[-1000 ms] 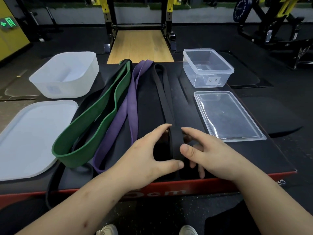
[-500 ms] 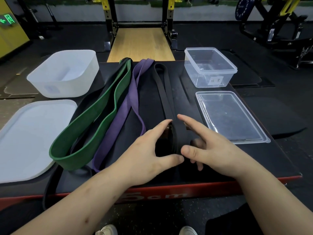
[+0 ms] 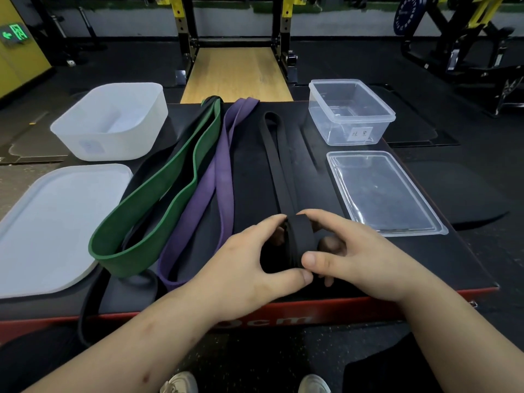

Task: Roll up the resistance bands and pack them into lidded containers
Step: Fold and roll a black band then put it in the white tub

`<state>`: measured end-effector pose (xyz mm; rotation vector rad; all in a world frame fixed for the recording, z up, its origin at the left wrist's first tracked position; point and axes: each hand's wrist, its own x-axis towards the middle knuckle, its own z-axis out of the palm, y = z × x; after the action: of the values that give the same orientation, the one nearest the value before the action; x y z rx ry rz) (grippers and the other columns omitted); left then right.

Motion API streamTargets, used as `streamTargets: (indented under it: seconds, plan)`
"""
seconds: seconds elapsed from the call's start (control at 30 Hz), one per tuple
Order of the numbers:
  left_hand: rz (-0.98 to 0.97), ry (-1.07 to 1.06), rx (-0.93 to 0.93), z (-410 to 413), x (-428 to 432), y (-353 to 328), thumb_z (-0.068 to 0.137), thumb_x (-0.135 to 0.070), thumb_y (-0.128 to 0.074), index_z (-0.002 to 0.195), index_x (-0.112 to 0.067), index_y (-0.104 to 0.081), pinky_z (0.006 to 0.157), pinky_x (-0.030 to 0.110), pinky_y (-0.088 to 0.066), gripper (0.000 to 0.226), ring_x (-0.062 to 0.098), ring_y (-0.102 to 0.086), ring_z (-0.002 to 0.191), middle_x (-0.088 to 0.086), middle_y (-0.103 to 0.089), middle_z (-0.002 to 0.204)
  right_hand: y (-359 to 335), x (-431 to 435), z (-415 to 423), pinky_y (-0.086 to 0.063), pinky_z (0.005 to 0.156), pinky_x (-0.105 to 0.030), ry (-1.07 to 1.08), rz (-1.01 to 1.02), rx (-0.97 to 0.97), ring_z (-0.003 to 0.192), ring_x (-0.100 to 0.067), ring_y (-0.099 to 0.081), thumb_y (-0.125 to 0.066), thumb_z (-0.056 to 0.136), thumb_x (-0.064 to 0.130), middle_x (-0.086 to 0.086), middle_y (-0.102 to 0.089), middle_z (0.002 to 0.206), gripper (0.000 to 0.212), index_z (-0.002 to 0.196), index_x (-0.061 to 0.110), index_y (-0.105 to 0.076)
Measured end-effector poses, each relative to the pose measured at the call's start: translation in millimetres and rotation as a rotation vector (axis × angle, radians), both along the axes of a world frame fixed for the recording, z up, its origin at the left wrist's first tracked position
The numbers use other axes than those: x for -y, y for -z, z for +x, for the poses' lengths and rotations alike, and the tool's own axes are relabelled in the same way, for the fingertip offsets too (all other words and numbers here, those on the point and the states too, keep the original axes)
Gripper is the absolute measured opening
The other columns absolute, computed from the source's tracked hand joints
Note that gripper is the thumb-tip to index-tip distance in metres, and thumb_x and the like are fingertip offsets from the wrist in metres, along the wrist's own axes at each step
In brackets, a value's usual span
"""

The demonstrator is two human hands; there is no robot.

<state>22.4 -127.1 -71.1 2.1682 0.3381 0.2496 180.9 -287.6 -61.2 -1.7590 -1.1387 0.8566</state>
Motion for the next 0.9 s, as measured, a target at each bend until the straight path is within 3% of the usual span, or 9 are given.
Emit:
streamTargets:
  seconds: [0.07,0.13,0.2,0.33,0.4,0.47,0.57,0.7,0.9]
  plan:
    - [0.012,-0.015,-0.015,0,-2,1,0.076,-0.053,-0.08,0.128,-0.076,-0.033,0.102,0.011,-0.038,0.074,-0.018,-0.044,0.127,-0.036,-0.052,0.132,3,-4,2,-0.059,0.071,-0.038,0.028,-0.018,0.028,0.067,-0.014,-0.071,-0.073,0.078,0.062,0.003,-0.073,0.08,0.062,0.136,0.048,-0.054]
    - [0.0,-0.007,-0.029,-1,-4,2,0.074,-0.053,-0.083,0.145,-0.067,-0.024,0.099,0.001,-0.03,0.093,-0.024,-0.033,0.13,-0.04,-0.042,0.139,6,-7,2,-0.06,0.076,-0.044,0.062,-0.052,0.061,0.064,-0.019,-0.072,-0.066,0.073,0.074,0.0,-0.074,0.085,0.073,0.141,0.051,-0.049]
    - [0.004,0.006,-0.037,-1,-4,0,0.074,-0.048,-0.086,0.15,-0.06,-0.024,0.094,-0.005,-0.028,0.098,-0.028,-0.033,0.127,-0.042,-0.042,0.137,8,-6,2,-0.06,0.076,-0.044,0.081,-0.051,0.059,0.062,-0.02,-0.071,-0.063,0.071,0.078,0.005,-0.072,0.095,0.079,0.144,0.052,-0.047]
    - [0.021,0.0,-0.038,6,-8,1,0.077,-0.054,-0.081,0.152,-0.06,-0.021,0.096,-0.005,-0.023,0.096,-0.033,-0.029,0.124,-0.051,-0.04,0.128,9,-4,7,-0.061,0.069,-0.043,0.037,-0.008,-0.026,0.072,-0.031,-0.068,-0.074,0.078,0.063,0.016,-0.063,0.127,0.08,0.149,0.054,-0.04]
    - [0.014,0.004,-0.065,7,-10,2,0.078,-0.059,-0.079,0.154,-0.061,-0.011,0.103,0.003,-0.022,0.102,-0.028,-0.027,0.131,-0.043,-0.038,0.14,10,-6,8,-0.061,0.069,-0.047,0.031,-0.017,-0.043,0.078,-0.036,-0.07,-0.076,0.078,0.062,0.011,-0.064,0.131,0.08,0.148,0.054,-0.04]
    - [0.019,0.009,-0.072,7,-11,3,0.077,-0.057,-0.081,0.153,-0.062,-0.005,0.102,0.001,-0.022,0.107,-0.029,-0.025,0.13,-0.04,-0.032,0.147,12,-10,10,-0.061,0.067,-0.047,0.061,-0.017,-0.067,0.082,-0.032,-0.072,-0.074,0.077,0.066,0.011,-0.065,0.13,0.078,0.147,0.053,-0.043]
    - [0.034,-0.014,-0.061,9,-12,3,0.079,-0.051,-0.081,0.153,-0.062,-0.011,0.094,-0.006,-0.024,0.102,-0.032,-0.028,0.124,-0.04,-0.034,0.144,14,-14,11,-0.061,0.062,-0.044,0.102,-0.025,-0.074,0.082,-0.026,-0.073,-0.07,0.075,0.07,0.012,-0.069,0.118,0.076,0.145,0.054,-0.045]
    - [0.033,-0.003,-0.013,16,-15,-2,0.084,-0.05,-0.078,0.15,-0.054,-0.028,0.107,0.014,-0.037,0.083,-0.017,-0.043,0.13,-0.035,-0.049,0.14,11,-12,13,-0.06,0.068,-0.039,0.06,-0.034,-0.035,0.077,-0.031,-0.072,-0.078,0.083,0.057,0.03,-0.056,0.134,0.082,0.15,0.06,-0.031]
    - [-0.032,0.023,0.013,17,-15,-9,0.088,-0.038,-0.078,0.136,-0.056,-0.042,0.096,0.006,-0.038,0.063,-0.021,-0.049,0.121,-0.044,-0.056,0.124,14,-17,17,-0.06,0.063,-0.042,0.055,-0.004,-0.09,0.079,-0.029,-0.073,-0.081,0.087,0.035,0.019,-0.058,0.137,0.075,0.148,0.054,-0.041]
